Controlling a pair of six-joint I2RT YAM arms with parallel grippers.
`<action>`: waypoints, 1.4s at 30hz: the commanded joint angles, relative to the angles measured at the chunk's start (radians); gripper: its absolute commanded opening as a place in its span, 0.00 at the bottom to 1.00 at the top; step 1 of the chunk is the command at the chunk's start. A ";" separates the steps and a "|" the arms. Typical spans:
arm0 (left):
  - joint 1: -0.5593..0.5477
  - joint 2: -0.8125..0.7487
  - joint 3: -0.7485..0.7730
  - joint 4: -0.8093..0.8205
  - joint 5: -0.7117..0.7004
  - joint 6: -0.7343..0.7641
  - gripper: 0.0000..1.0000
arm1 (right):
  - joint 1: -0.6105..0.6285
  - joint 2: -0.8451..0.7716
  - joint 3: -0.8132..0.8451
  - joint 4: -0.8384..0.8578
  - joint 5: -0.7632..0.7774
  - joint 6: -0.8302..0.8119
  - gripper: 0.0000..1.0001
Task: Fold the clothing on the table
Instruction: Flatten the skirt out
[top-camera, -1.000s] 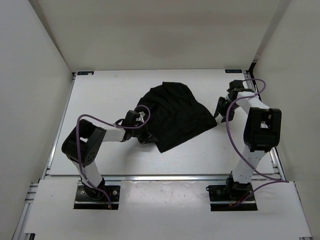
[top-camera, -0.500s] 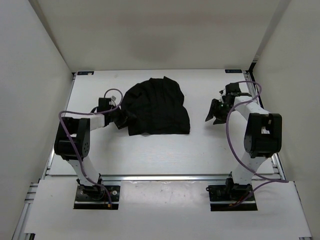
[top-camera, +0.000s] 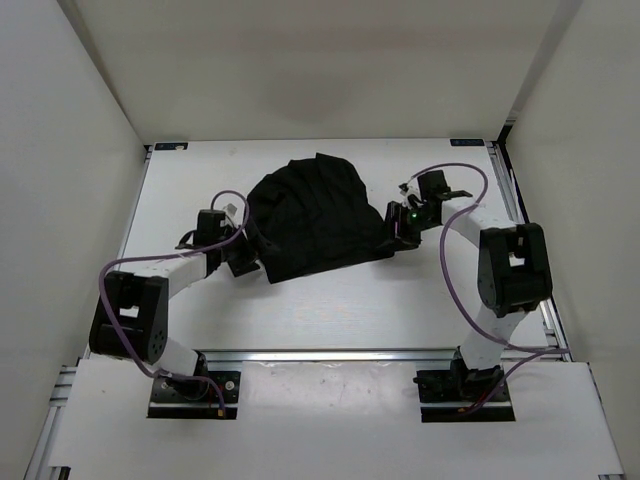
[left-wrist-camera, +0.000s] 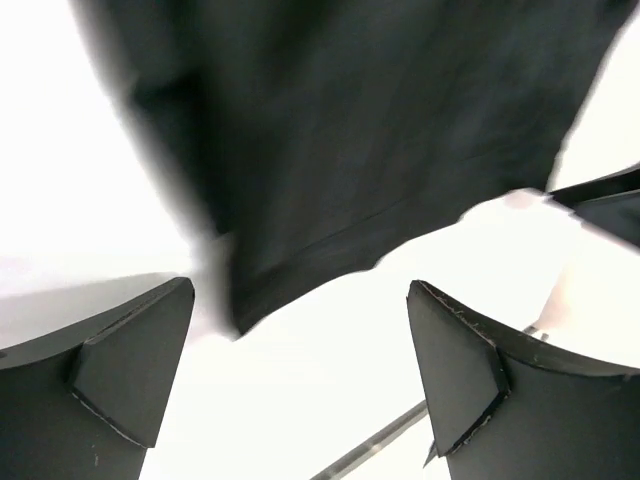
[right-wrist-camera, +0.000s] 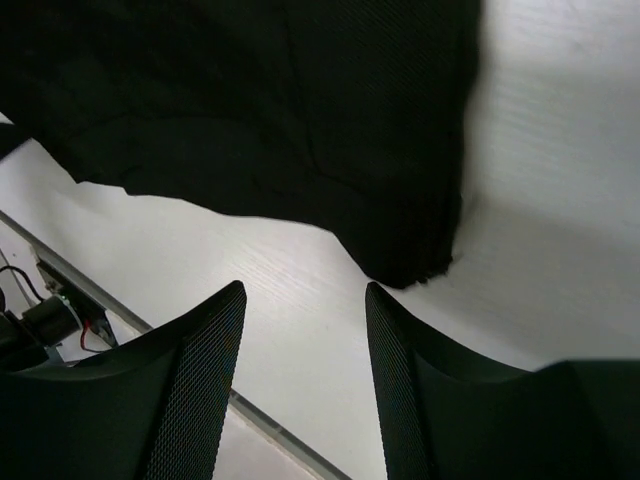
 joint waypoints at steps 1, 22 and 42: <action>0.019 -0.037 -0.097 -0.052 -0.036 0.007 0.99 | 0.022 0.066 0.078 0.015 0.022 0.004 0.58; -0.073 0.032 -0.186 0.236 0.007 -0.182 0.35 | -0.052 0.045 0.112 -0.063 0.235 -0.053 0.57; -0.036 0.055 -0.168 0.193 0.008 -0.148 0.00 | -0.064 0.195 0.113 0.085 0.043 -0.030 0.36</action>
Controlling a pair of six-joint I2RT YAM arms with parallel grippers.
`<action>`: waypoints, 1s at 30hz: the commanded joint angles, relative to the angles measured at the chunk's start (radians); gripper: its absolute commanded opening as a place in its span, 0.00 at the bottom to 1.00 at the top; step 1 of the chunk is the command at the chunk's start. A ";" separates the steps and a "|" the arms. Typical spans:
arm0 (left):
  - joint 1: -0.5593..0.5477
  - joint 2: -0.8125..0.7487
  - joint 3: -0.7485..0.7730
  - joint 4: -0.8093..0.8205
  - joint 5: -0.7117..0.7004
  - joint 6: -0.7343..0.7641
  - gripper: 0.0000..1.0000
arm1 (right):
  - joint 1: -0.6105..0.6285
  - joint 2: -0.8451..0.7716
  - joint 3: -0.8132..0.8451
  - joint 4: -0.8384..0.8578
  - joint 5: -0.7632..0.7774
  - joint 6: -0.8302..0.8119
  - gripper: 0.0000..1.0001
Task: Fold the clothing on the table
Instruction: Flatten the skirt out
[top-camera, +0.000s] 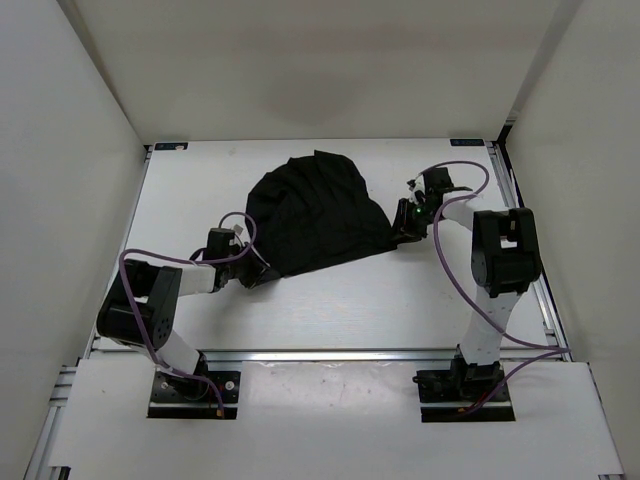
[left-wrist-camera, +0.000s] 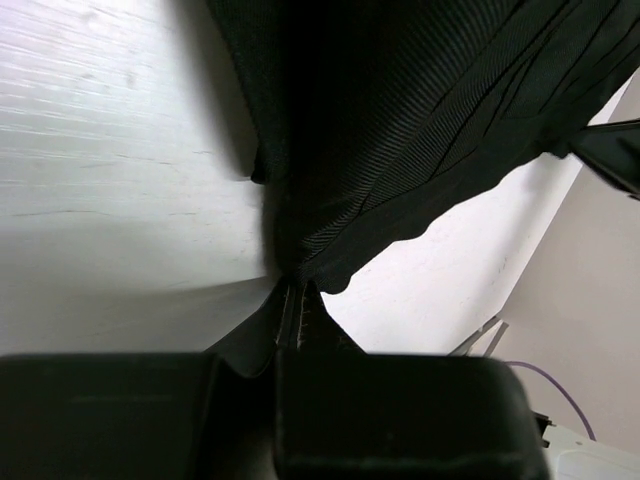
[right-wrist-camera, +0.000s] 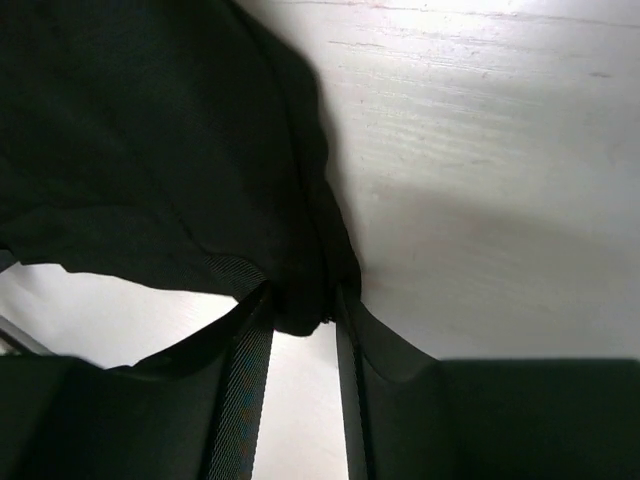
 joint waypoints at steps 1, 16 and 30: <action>0.029 -0.037 0.003 -0.036 -0.007 0.033 0.00 | -0.003 0.035 0.004 0.044 -0.052 0.013 0.35; 0.035 -0.066 -0.022 -0.027 0.016 0.042 0.00 | -0.021 -0.073 -0.066 0.004 0.020 -0.013 0.21; 0.161 -0.152 0.133 -0.271 0.004 0.246 0.00 | -0.073 -0.359 -0.089 -0.087 0.126 -0.008 0.00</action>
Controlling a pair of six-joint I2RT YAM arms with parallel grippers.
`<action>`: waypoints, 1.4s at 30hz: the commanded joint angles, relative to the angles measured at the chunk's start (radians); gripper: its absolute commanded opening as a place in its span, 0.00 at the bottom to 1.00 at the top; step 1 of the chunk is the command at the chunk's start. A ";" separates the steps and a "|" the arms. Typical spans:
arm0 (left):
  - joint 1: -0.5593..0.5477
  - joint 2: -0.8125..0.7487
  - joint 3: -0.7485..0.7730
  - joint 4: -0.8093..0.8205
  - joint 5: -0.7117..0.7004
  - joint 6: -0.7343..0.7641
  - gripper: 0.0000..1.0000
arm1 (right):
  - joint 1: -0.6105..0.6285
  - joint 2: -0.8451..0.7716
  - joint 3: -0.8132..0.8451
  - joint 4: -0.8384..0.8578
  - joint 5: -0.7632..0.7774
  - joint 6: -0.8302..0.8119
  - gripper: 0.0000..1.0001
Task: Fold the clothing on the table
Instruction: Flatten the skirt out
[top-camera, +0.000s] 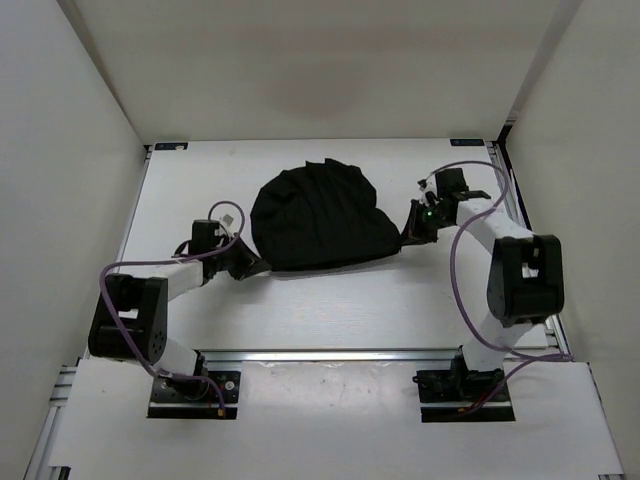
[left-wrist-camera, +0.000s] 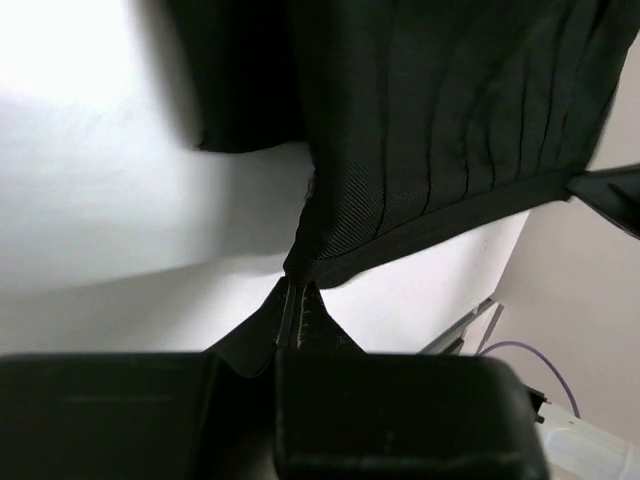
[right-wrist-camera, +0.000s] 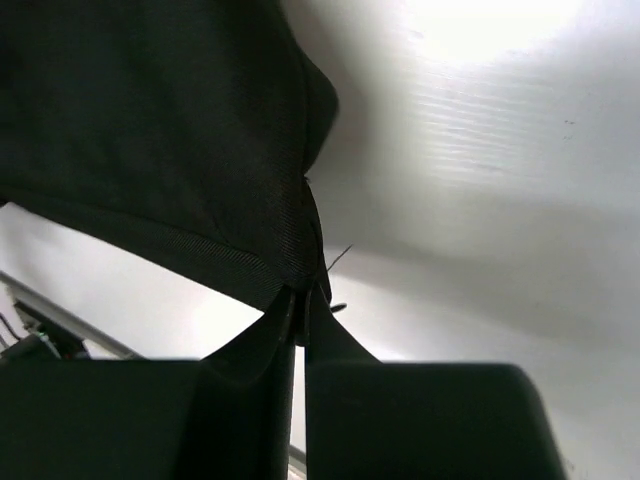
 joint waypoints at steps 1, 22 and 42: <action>0.056 -0.046 0.146 -0.157 -0.079 0.138 0.00 | -0.053 -0.150 0.065 0.004 0.115 -0.026 0.00; 0.064 -0.215 0.342 0.374 0.594 -0.194 0.00 | 0.230 -0.645 0.089 0.034 0.081 -0.244 0.00; 0.098 -0.167 0.186 0.363 0.340 -0.236 0.00 | -0.067 -0.544 -0.099 0.202 0.080 -0.060 0.00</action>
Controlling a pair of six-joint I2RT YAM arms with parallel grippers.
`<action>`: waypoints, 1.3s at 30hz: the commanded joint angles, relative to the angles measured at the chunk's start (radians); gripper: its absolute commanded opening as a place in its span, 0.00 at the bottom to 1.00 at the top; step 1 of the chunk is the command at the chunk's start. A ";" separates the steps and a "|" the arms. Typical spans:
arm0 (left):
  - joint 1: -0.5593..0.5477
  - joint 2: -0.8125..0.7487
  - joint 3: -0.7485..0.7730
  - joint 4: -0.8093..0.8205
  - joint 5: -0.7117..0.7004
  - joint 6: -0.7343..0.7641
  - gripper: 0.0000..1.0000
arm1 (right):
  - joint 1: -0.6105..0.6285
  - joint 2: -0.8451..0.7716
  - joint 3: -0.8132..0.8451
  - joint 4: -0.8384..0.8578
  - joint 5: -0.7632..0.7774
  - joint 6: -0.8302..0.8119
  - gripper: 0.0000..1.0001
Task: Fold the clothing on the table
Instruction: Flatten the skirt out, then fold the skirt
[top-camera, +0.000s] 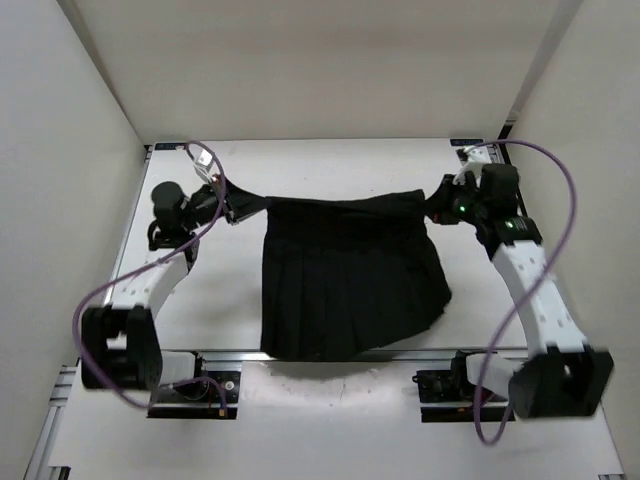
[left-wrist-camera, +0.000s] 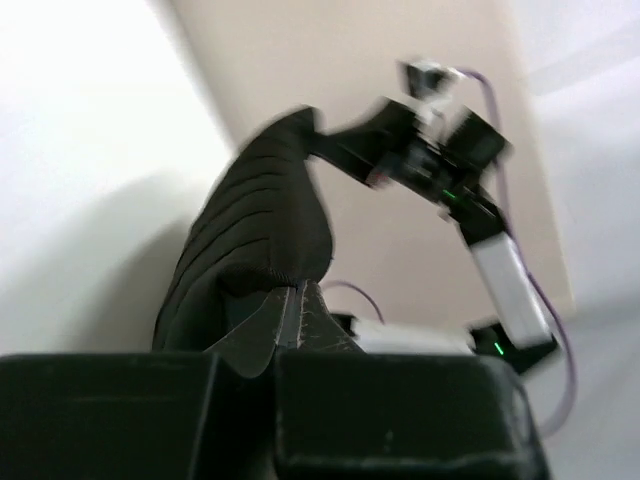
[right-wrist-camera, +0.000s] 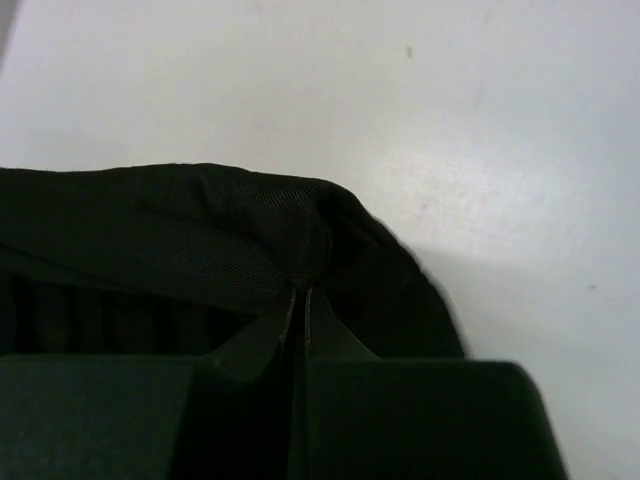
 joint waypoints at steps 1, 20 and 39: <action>0.018 0.130 -0.012 -0.292 -0.190 0.226 0.00 | -0.055 0.184 0.036 0.044 -0.007 0.024 0.00; 0.078 0.361 0.515 -0.078 -0.111 -0.063 0.00 | -0.071 0.270 0.410 0.009 -0.167 -0.021 0.00; -0.031 -0.336 -0.552 -0.285 -0.098 -0.054 0.00 | 0.030 -0.119 -0.188 -0.531 -0.217 0.087 0.00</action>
